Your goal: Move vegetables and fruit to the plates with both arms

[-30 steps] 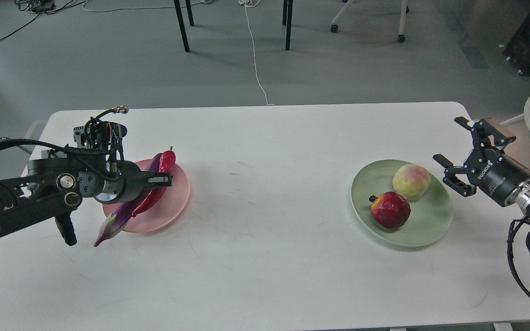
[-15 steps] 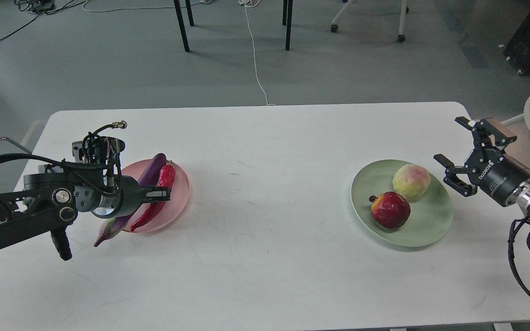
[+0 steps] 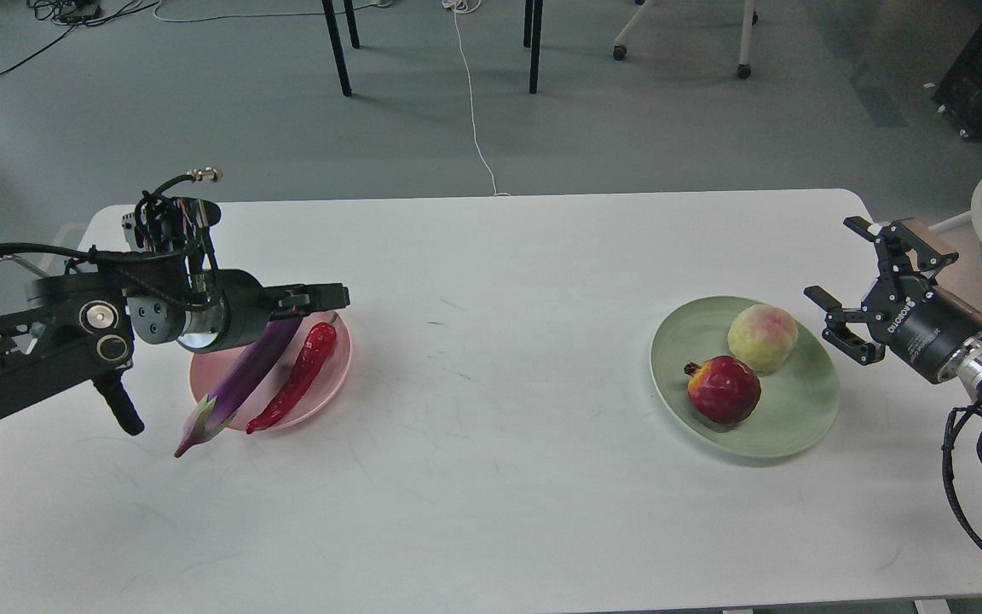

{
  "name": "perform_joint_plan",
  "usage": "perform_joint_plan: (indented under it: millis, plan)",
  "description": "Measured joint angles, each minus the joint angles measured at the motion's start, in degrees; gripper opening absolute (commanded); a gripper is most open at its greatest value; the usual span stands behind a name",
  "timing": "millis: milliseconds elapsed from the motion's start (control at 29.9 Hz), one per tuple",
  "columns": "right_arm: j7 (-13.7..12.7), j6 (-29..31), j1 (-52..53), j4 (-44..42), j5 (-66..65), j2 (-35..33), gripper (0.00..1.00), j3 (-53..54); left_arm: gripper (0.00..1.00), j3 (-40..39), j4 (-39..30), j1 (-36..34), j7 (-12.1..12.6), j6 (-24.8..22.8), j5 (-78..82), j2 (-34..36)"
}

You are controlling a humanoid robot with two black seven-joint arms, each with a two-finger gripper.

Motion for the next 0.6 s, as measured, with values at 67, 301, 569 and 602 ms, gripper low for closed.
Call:
perform_joint_plan:
  millis: [67, 301, 569, 602]
  plan:
    - [0.0, 0.0, 1.1, 0.0, 0.0, 0.0, 0.99, 0.2, 0.99, -3.9, 0.3, 1.6, -8.4, 0.7, -4.0, -0.9]
    - [0.0, 0.0, 3.6, 0.2, 0.6, 2.3, 0.99, 4.2, 0.99, -9.2, 0.7, 8.6, -24.5, 10.6, -22.6, -3.2]
    - [0.0, 0.0, 3.7, 3.4, 1.3, 7.3, 0.99, 9.4, 0.99, -27.0, 5.1, 23.6, -24.6, 19.7, -25.3, -15.2]
    - [0.0, -0.2, 3.5, 3.5, 1.5, 8.4, 0.99, 10.2, 0.99, -29.2, 6.8, 24.6, -24.6, 19.7, -24.4, -17.1]
